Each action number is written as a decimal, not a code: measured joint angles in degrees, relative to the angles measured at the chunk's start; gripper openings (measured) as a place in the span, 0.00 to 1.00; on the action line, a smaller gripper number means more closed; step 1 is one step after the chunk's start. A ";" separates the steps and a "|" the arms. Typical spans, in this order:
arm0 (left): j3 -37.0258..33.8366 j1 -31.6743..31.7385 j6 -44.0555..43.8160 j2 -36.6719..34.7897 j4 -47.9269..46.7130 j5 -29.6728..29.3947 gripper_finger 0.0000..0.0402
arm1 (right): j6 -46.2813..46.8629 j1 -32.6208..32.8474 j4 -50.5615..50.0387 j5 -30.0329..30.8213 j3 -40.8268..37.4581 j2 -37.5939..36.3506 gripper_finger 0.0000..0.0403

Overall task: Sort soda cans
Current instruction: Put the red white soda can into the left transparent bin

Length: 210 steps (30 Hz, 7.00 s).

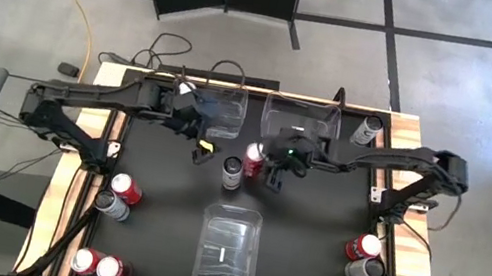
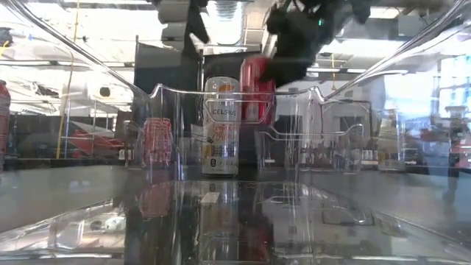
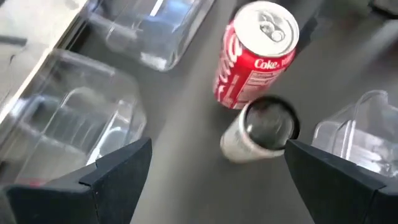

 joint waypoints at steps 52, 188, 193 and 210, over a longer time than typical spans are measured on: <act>3.19 2.01 10.26 7.13 27.76 0.55 0.75 | -3.03 -0.36 -3.75 1.66 8.89 -4.81 0.70; -4.42 -40.89 -57.54 -7.69 -15.08 14.02 0.74 | 13.91 0.44 -2.61 2.60 8.53 -8.39 0.90; -4.42 -44.99 -62.94 -5.44 -13.04 14.41 0.70 | 11.10 3.09 -2.35 2.70 8.53 -8.39 0.90; -4.39 -59.58 -88.05 -5.56 -7.93 14.63 0.71 | 7.27 2.19 -2.81 3.16 8.53 -8.39 0.85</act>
